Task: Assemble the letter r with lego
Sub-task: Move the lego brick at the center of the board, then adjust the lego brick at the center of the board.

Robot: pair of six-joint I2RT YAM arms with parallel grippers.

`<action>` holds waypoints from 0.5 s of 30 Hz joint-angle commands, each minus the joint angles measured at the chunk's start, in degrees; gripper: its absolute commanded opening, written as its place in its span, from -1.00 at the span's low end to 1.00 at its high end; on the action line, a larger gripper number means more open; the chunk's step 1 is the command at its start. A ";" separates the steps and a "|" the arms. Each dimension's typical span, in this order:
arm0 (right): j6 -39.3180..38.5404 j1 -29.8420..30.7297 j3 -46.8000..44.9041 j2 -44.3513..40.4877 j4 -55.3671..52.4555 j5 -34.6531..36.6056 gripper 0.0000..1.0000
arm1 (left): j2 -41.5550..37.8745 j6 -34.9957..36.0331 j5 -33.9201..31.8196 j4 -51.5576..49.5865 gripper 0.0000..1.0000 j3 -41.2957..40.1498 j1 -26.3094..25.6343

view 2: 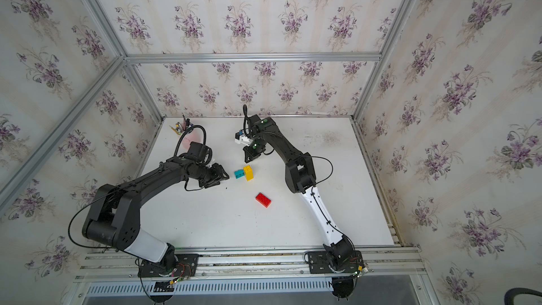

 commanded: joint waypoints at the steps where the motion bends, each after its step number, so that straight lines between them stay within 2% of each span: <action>1: 1.92 -2.47 0.35 -6.32 4.07 4.42 -1.00 | 1.12 1.09 -0.24 -2.25 0.34 3.75 0.31; 3: 2.25 -2.72 0.28 -10.53 4.47 5.66 -1.00 | 2.78 1.18 0.12 -4.00 0.32 6.92 0.30; 6: 3.06 -2.77 -1.08 -14.90 4.94 7.14 -1.00 | 4.99 1.84 -7.74 -9.21 0.03 11.81 -1.95; 8: 3.88 -2.76 -5.90 -19.61 7.00 8.08 -1.00 | 6.33 2.60 -9.91 -9.82 -0.07 13.61 -3.61; 9: 4.00 -2.77 -9.81 -22.47 9.32 8.36 -1.00 | 6.99 2.85 -9.69 -9.17 -0.07 13.84 -4.05; 12: 5.05 -2.77 -29.57 -36.36 22.41 8.76 -1.00 | 9.24 3.28 -11.10 -6.33 -0.17 13.97 -4.78; 15: 6.75 -2.77 -47.91 -50.24 34.23 8.76 -1.00 | 9.78 5.23 -15.12 -1.87 -0.23 12.55 -5.04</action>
